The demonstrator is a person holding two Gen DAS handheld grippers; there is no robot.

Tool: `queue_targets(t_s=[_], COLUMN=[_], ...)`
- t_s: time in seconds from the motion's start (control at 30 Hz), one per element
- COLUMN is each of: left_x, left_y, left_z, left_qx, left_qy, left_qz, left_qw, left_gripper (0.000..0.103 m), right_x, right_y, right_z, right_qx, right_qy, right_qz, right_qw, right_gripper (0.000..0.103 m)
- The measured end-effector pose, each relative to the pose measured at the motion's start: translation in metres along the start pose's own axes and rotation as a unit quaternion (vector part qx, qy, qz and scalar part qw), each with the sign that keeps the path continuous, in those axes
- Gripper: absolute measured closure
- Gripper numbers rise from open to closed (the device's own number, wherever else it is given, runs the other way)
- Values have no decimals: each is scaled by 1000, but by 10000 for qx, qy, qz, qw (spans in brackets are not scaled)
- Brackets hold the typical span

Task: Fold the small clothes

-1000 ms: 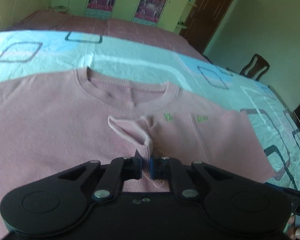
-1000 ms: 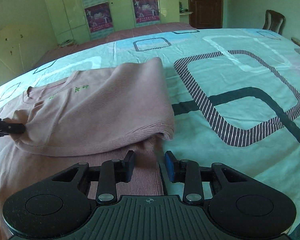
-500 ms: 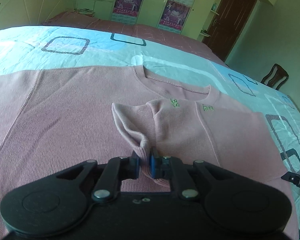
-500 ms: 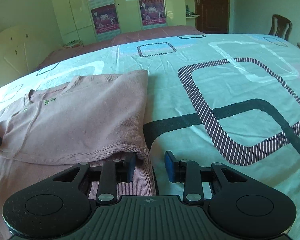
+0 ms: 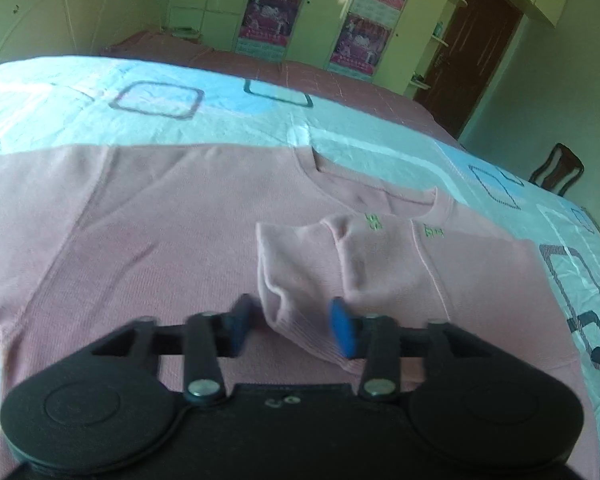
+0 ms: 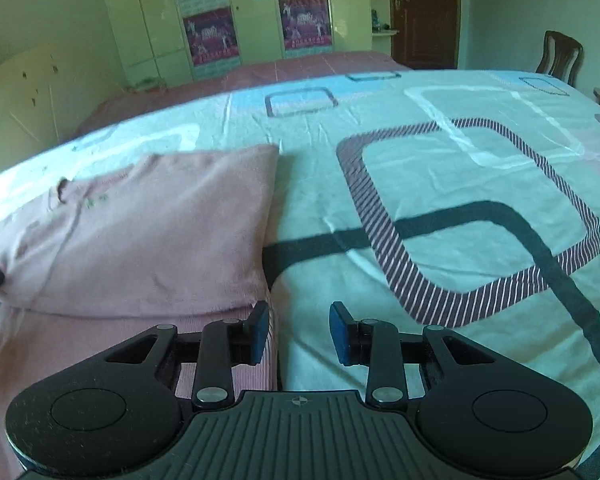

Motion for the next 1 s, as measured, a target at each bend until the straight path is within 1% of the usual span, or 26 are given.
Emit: queue_targets(t_s=[0.03,0.07,0.1,0.13,0.2,0.27,0.3,0.33,0.37,0.4,0.43,0.53,0.57,0.6,0.63,0.67,0.7,0.73,0.77,0.8,0.83,0.87,0.9,0.93,0.97,1.0], left_x=[6,12,17,20,26,32,35,37,38,38,37,36,36,38,36,31,25,24,26,28,32,37,42,44,45,44], left_y=[1,-2,-11,-19,-39,-51,-55,-58,-61,-64,-65,-63,-58,-49,-46,-48,-53,-53,-51,-47,-38,-28,-23,-24,-29,-35], left_z=[-5,-9,-11,-13,-16,-14,-11,-9,-6,-5,-5,-2,0,1,0,-3,-4,-5,-6,-10,-14,-13,-5,9,28,47], left_qx=[101,62,-40,-140,-182,-196,-226,-285,-361,-427,-458,-384,-317,-215,-41,82,81,113,174,322,552,631,487,311,150,20], left_qy=[9,14,63,134,193,119,80,46,6,-2,15,-34,-94,-187,-242,-233,-217,-237,-238,-167,-116,-158,-254,-425,-721,-1011], left_qz=[159,173,54,-47,-229,-290,-307,-328,-353,-398,-395,-218,-44,260,334,255,149,171,173,181,268,469,592,535,411,311], left_qw=[9998,9998,10000,9998,9994,9993,9992,9990,9987,9983,9982,9990,9994,9993,9991,9994,9996,9995,9994,9992,9980,9968,9967,9972,9964,9944], left_gripper=[17,23,35,40,42,43,47,60,68,87,93,96,97,97,97,97,96,90,86,74,65,63,63,63,60,51], right_x=[9,20,29,40,57,70,75,79,83,85,87,92,92,92,89,86,85,87,88,91,94,95,94,89,81,71], right_y=[-1,-6,-13,-23,-44,-69,-82,-94,-105,-115,-124,-138,-137,-138,-140,-142,-141,-138,-133,-125,-115,-107,-103,-102,-105,-108], right_z=[0,-1,-1,-1,-5,-5,-3,-1,1,3,5,6,-1,-6,-8,-9,-10,-12,-14,-15,-19,-24,-34,-49,-68,-86], right_qx=[76,153,207,294,458,558,617,704,798,862,903,1124,1231,1000,684,598,562,502,360,246,270,352,451,623,782,916], right_qy=[-65,-174,-306,-459,-623,-789,-935,-1119,-1271,-1405,-1497,-1569,-1330,-917,-512,-368,-309,-206,-86,0,71,111,213,426,691,927], right_qz=[58,88,84,68,54,-47,-131,-211,-281,-362,-434,-535,-512,-484,-437,-410,-398,-366,-222,-6,188,281,290,205,57,-87], right_qw=[9999,9997,9993,9985,9970,9953,9936,9910,9883,9857,9836,9797,9821,9896,9954,9967,9971,9979,9991,9997,9994,9989,9983,9969,9945,9914], right_gripper=[70,70,70,70,70,70,70,70,70,70,70,70,93,101,101,101,101,101,100,100,101,100,100,100,100,98])
Point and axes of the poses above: each gripper's, at about its wrist camera, not at the fingertips, and y roughly against the way its jaws point, z to its right, x to its top, the point moved 7 cm from there along -y, roughly the way its jaws point, and after that the axes turned 10 degrees about -y, right-handed, at the moved point
